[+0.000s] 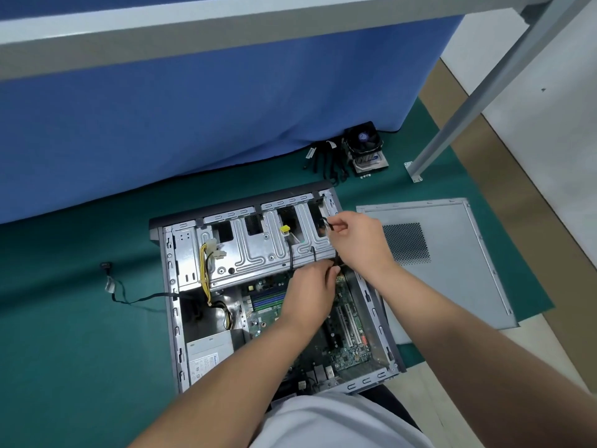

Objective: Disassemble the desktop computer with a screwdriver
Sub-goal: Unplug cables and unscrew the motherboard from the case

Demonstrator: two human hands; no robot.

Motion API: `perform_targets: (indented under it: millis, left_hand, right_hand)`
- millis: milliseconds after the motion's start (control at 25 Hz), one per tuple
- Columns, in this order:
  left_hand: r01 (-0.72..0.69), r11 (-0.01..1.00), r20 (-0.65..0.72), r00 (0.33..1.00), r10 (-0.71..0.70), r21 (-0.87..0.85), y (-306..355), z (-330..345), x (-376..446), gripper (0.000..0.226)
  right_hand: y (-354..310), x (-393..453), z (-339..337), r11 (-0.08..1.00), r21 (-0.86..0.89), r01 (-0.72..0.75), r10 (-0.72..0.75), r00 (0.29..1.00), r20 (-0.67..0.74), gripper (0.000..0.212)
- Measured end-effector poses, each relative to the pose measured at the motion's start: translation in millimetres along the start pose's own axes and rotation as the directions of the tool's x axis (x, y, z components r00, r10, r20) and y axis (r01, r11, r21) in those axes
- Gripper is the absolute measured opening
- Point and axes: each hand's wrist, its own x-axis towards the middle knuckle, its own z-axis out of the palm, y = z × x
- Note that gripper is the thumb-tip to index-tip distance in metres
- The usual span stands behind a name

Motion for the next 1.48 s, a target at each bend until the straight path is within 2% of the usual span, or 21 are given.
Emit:
perform_targets:
  millis: [120,240,400,520,720,840,1000,1040,1160,1280,1360,1480]
  left_hand:
    - [0.029,0.999,-0.061,0.998,-0.032,-0.045,7,-8,9,0.029]
    - [0.071,0.996,-0.113,0.991,-0.077,-0.057,17,-18,23,0.023]
    - [0.110,0.994,-0.116,0.987,-0.111,-0.016,21,-20,34,0.021]
    - [0.121,0.993,-0.125,0.985,-0.121,-0.009,21,-19,38,0.019]
    - [0.167,0.972,-0.137,0.972,-0.190,-0.162,21,-18,40,0.014]
    - [0.186,0.961,-0.089,0.974,-0.207,-0.205,19,-24,39,0.011]
    - [0.106,0.991,0.100,0.990,-0.097,-0.085,12,-45,35,0.028]
    - [0.065,0.996,0.086,0.995,-0.060,-0.064,6,-53,30,0.028]
    - [-0.019,0.999,-0.112,0.993,0.022,0.030,-24,-87,14,0.024]
    - [-0.098,0.940,-0.282,0.939,0.197,0.327,-64,-118,-2,0.024]
    - [-0.105,0.886,-0.325,0.905,0.274,0.452,-87,-129,-12,0.026]
    - [-0.066,0.840,-0.290,0.921,0.258,0.538,-108,-125,-26,0.029]
  right_hand:
    - [-8,14,-1,1.000,0.025,-0.004,0.005,0.998,-0.064,0.019]
    - [-17,33,-6,0.998,-0.028,-0.054,0.052,0.996,-0.077,0.005]
    - [-16,35,-5,0.993,-0.112,-0.046,0.047,0.999,0.005,0.012]
    - [-3,21,-1,0.996,-0.069,-0.065,0.066,0.998,0.018,0.009]
    - [7,9,2,0.991,0.004,-0.133,0.133,0.991,-0.018,0.013]
    - [-1,13,5,0.984,-0.017,-0.179,0.178,0.984,-0.026,0.005]
    - [-10,16,8,0.973,-0.156,-0.171,0.165,0.985,-0.050,0.008]
    - [-11,14,9,0.968,-0.201,-0.153,0.144,0.988,-0.060,0.008]
    - [-9,12,14,0.947,-0.313,-0.070,0.057,0.997,-0.052,0.006]
    - [1,13,13,0.939,-0.345,-0.015,-0.010,0.997,-0.072,0.014]
    - [10,14,7,0.939,-0.343,-0.009,-0.020,0.997,-0.079,0.026]
    - [18,12,5,0.901,-0.433,0.020,-0.038,0.999,-0.032,0.032]
